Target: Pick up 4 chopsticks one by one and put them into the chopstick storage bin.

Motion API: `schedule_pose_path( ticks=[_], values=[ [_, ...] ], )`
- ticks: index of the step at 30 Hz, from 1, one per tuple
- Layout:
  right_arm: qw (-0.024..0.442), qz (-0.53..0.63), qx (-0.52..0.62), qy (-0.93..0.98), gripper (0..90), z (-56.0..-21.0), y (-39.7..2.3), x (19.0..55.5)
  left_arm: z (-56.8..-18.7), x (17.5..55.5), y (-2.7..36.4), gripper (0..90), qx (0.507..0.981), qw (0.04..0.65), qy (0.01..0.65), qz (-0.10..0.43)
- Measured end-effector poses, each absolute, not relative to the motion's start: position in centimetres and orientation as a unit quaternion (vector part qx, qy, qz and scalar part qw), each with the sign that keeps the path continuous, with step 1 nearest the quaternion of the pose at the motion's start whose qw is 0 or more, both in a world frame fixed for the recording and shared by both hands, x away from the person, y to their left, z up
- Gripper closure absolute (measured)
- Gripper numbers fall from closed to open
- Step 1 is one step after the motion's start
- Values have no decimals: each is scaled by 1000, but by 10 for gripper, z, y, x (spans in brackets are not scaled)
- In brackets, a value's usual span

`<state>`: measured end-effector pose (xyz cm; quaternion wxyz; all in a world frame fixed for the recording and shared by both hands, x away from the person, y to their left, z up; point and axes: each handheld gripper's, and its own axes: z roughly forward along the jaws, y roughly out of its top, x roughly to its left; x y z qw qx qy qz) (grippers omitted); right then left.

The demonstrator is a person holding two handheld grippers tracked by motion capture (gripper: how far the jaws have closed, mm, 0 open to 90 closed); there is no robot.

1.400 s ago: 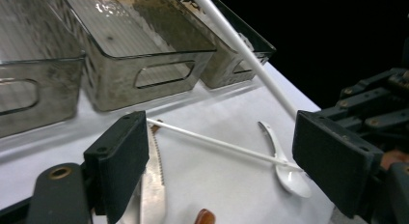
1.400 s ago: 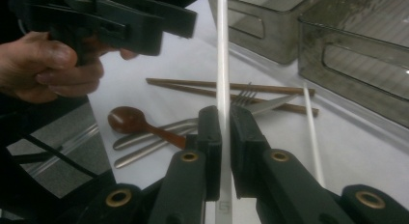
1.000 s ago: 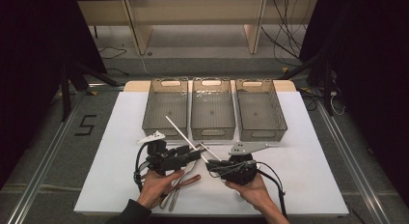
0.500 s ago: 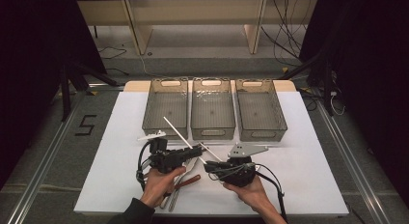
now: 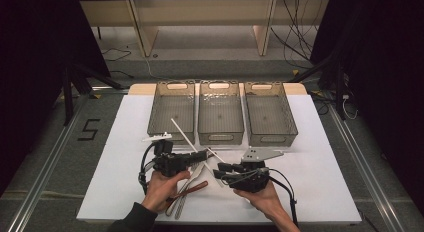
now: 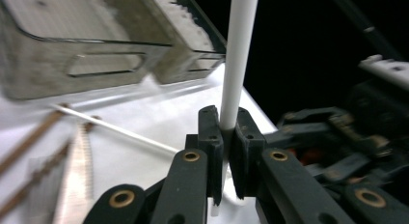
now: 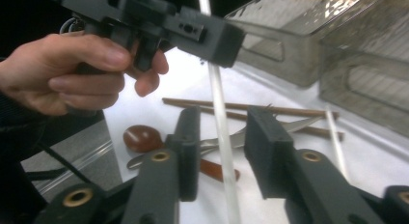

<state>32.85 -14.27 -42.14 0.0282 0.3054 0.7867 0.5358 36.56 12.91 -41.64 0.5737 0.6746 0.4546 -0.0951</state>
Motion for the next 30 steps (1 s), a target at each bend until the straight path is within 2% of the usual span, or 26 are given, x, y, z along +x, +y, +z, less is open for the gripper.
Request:
schedule_pose_path(
  ticks=[2,4,5,6,7,8,12,21,30],
  values=[
    [32,537,306,786,628,-420,-145,329,-415,368,132,841,675,573,457,-92],
    [39,532,315,785,537,-417,-154,329,-412,373,137,841,679,566,459,-86],
    [39,532,315,785,537,-417,-154,329,-410,376,140,841,681,563,461,-80],
    [48,531,322,782,483,-416,-160,329,-408,379,143,840,683,560,463,-76],
    [48,531,322,782,483,-416,-160,329,-405,382,146,840,685,556,465,-73],
    [59,525,329,782,433,-417,-165,328,-402,386,150,840,689,551,467,-67],
    [75,516,340,783,378,-417,-172,325,-391,402,164,839,684,548,479,-58],
    [80,513,354,778,308,-419,-184,321,-365,441,192,838,665,548,505,-34],
    [82,513,360,775,298,-421,-191,319,-350,473,208,838,651,541,532,-6]
  ],
)
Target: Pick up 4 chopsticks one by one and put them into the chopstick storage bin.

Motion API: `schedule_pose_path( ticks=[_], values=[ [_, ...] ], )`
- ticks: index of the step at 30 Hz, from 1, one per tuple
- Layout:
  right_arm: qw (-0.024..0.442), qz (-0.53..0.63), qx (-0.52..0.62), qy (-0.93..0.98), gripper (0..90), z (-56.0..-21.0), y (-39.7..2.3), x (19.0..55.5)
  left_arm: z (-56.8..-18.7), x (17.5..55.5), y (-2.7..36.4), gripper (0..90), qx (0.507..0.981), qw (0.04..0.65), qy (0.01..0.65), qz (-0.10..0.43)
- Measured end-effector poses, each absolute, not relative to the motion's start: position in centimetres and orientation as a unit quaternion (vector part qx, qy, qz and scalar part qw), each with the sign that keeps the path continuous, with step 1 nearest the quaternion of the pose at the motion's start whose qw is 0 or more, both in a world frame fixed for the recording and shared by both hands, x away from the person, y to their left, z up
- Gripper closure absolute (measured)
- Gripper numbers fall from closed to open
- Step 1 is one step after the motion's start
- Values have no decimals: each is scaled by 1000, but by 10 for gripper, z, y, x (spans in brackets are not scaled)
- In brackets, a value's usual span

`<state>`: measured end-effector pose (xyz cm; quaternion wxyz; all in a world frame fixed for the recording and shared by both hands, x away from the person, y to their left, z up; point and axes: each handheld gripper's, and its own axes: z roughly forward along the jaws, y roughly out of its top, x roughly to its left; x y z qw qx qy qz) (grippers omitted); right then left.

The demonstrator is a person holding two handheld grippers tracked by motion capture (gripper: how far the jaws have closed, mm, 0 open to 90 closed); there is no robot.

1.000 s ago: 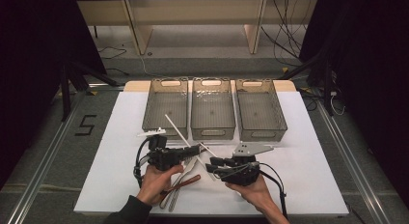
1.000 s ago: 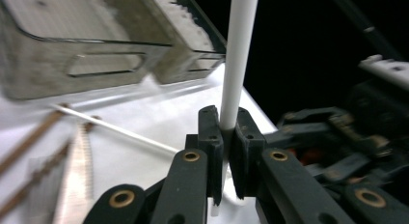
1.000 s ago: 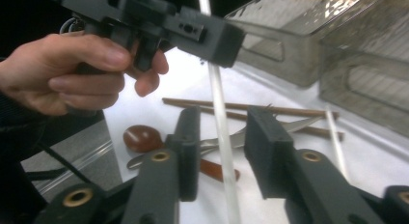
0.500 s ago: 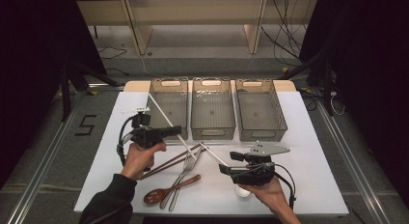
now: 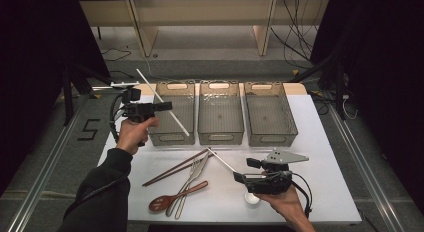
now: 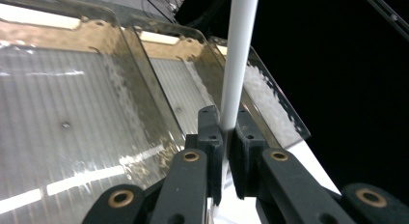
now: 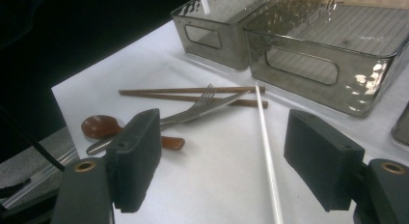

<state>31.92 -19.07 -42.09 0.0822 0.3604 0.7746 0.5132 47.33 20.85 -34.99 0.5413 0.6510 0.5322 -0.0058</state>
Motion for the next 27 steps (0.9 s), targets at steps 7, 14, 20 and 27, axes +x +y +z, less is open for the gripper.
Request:
schedule_pose_path(
  ticks=[7,14,20,27],
  values=[
    [80,512,364,773,275,-422,-191,319,-351,496,206,837,650,525,550,3],
    [82,516,361,773,257,-422,-192,318,-364,517,200,837,651,496,574,1],
    [80,513,362,774,257,-423,-194,317,-375,525,193,836,654,481,584,-4],
    [81,511,362,775,257,-424,-194,317,-386,529,186,834,662,465,588,-15]
  ],
)
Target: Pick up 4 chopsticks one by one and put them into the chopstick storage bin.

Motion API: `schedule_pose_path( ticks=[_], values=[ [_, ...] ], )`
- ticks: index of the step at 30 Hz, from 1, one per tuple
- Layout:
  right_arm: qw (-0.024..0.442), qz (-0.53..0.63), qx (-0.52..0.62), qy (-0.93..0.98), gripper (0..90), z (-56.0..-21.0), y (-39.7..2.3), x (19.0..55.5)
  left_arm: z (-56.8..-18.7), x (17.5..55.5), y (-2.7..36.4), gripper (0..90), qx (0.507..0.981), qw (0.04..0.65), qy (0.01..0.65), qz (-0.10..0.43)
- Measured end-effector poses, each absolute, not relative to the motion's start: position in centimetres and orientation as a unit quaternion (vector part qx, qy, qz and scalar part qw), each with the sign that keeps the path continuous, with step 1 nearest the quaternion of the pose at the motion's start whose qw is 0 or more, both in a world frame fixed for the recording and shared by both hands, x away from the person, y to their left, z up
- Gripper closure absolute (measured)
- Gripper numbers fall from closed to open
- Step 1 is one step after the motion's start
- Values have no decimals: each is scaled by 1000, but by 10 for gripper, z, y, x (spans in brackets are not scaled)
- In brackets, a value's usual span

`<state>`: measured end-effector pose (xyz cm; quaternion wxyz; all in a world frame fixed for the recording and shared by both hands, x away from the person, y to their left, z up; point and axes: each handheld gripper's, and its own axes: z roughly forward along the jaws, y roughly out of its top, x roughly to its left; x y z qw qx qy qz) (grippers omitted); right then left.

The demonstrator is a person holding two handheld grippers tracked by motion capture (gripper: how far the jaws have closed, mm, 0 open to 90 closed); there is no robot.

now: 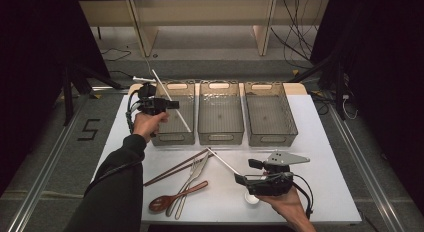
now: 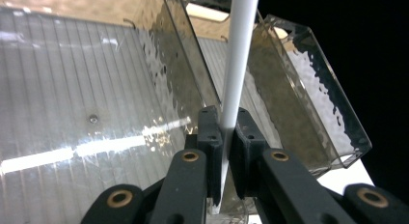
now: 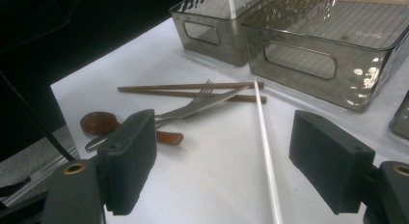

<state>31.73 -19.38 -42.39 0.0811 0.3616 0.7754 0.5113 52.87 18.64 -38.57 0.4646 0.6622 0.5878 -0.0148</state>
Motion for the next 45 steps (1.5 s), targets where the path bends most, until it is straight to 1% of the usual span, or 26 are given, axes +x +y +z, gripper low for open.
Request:
schedule_pose_path(
  ticks=[12,20,37,45],
  values=[
    [81,511,362,775,258,-424,-194,317,-394,531,182,833,668,449,594,-14],
    [81,509,361,777,258,-425,-194,317,-400,533,180,831,681,429,594,-14],
    [78,508,361,778,257,-425,-194,317,-410,538,177,825,685,408,603,-16],
    [76,508,362,778,257,-425,-194,317,-409,539,174,753,684,404,607,-6]
  ],
)
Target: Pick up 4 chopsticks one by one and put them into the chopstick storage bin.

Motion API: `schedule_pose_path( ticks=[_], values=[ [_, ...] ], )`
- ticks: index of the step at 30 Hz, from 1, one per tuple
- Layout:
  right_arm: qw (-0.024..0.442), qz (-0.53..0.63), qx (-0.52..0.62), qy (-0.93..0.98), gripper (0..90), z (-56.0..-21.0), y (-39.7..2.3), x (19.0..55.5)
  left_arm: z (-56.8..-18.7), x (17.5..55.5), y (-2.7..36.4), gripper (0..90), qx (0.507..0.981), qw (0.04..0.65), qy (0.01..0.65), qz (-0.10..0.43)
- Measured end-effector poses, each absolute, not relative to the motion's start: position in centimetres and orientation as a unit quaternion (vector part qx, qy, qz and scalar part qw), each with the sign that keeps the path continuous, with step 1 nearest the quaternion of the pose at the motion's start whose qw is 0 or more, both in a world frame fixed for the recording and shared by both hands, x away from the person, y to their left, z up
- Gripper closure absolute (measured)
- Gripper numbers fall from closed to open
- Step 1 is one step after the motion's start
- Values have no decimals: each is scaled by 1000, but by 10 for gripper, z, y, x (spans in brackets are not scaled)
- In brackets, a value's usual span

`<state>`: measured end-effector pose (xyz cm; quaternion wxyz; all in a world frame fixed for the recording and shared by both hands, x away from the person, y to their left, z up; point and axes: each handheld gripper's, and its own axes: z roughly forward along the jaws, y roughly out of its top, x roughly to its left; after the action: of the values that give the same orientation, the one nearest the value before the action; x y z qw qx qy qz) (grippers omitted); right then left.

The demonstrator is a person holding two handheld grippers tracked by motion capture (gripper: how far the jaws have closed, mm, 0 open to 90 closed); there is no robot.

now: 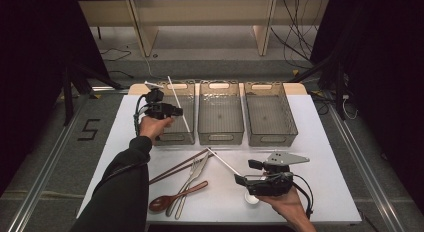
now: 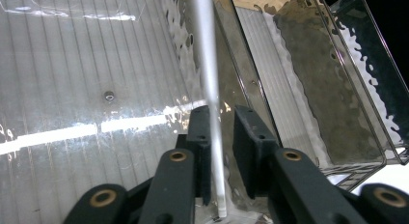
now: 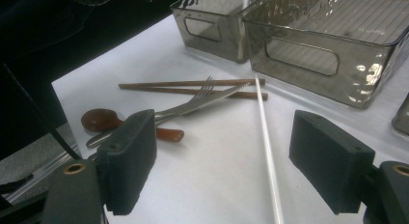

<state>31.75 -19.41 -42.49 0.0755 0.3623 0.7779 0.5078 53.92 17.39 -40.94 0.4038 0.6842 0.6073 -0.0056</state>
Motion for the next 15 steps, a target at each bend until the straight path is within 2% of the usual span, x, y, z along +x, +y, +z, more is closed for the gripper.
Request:
schedule_pose_path(
  ticks=[1,5,9,15],
  values=[
    [76,508,362,778,257,-425,-194,318,-409,539,173,714,684,401,610,-1],
    [76,508,363,777,258,-425,-195,318,-404,538,174,463,678,396,619,19],
    [78,508,363,778,257,-425,-195,318,-397,534,175,349,684,400,610,26],
    [82,497,368,782,256,-424,-197,320,-381,519,175,277,692,426,583,32]
  ],
)
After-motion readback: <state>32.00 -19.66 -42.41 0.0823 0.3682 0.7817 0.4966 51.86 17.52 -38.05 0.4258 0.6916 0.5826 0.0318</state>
